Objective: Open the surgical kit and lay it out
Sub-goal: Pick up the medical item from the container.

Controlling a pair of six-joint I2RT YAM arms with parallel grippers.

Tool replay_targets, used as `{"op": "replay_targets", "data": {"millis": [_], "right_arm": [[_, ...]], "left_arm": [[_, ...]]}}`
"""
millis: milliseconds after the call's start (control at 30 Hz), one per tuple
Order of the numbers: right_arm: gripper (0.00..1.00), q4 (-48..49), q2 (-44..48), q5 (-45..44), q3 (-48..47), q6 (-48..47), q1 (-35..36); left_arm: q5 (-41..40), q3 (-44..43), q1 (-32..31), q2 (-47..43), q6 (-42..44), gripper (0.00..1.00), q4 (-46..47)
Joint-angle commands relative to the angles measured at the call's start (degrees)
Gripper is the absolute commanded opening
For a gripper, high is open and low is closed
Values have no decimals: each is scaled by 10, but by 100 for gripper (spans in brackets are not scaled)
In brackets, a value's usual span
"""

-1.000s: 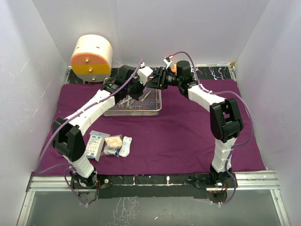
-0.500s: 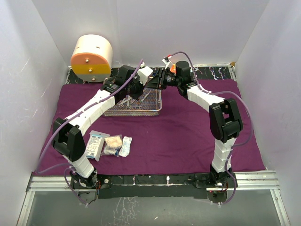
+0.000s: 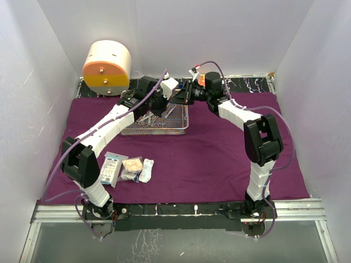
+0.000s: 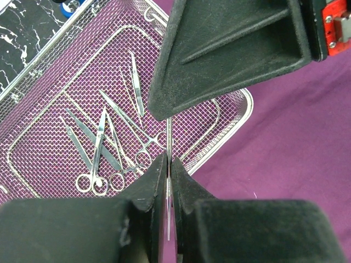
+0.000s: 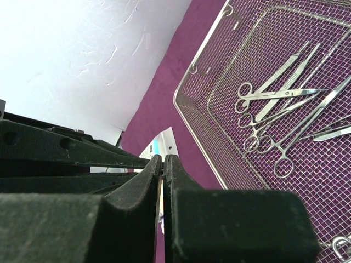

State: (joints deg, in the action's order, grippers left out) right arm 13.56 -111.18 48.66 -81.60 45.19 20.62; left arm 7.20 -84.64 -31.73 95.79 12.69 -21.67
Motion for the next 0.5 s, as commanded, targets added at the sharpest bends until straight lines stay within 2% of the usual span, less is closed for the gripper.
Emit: {"op": "replay_targets", "data": {"millis": [0, 100, 233, 333, 467], "right_arm": [[0, 7, -1, 0, -18, -38, 1], [0, -19, 5, 3, -22, -71, -3], [0, -55, 14, 40, -10, -113, -4], [0, -59, 25, 80, 21, -123, -2], [0, -70, 39, 120, 78, -153, 27]], "left_arm": [[50, 1, -3, -24, 11, 10, -5], [81, 4, -2, -36, 29, 32, -28], [101, 2, 15, -61, 53, 53, -62], [146, -2, 65, -81, 46, 63, -68], [186, -2, 148, -104, 8, 69, -49]]}}
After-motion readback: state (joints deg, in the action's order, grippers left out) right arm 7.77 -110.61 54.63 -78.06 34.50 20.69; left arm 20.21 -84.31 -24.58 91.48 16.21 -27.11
